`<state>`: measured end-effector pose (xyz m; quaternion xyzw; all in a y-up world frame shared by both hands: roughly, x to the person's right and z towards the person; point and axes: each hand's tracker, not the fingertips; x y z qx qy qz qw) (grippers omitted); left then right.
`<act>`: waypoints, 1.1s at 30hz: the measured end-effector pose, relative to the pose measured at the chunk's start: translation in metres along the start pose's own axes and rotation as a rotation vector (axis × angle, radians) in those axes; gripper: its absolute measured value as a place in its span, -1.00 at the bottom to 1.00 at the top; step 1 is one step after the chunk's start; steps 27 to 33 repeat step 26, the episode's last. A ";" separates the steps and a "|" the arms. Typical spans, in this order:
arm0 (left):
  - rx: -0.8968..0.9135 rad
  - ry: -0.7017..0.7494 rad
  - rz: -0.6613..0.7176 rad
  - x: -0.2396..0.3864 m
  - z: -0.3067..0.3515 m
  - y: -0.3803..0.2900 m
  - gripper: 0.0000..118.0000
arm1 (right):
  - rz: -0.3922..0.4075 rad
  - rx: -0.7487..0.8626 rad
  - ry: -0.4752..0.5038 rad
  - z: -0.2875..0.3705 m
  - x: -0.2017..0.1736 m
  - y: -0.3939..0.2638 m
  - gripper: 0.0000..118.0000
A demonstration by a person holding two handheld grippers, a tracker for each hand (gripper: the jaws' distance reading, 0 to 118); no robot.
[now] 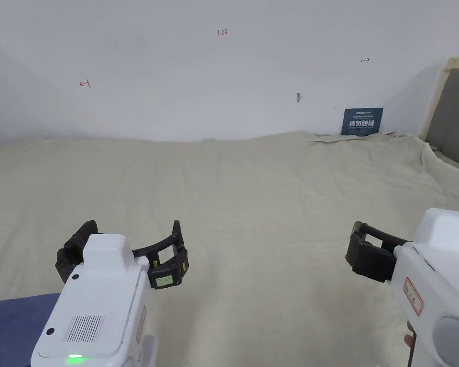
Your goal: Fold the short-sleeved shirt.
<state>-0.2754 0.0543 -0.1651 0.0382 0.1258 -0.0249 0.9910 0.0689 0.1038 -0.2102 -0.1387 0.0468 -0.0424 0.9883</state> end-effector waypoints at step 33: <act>0.016 -0.001 -0.015 0.004 0.001 0.004 1.00 | 0.112 0.320 0.052 0.007 0.000 -0.019 0.81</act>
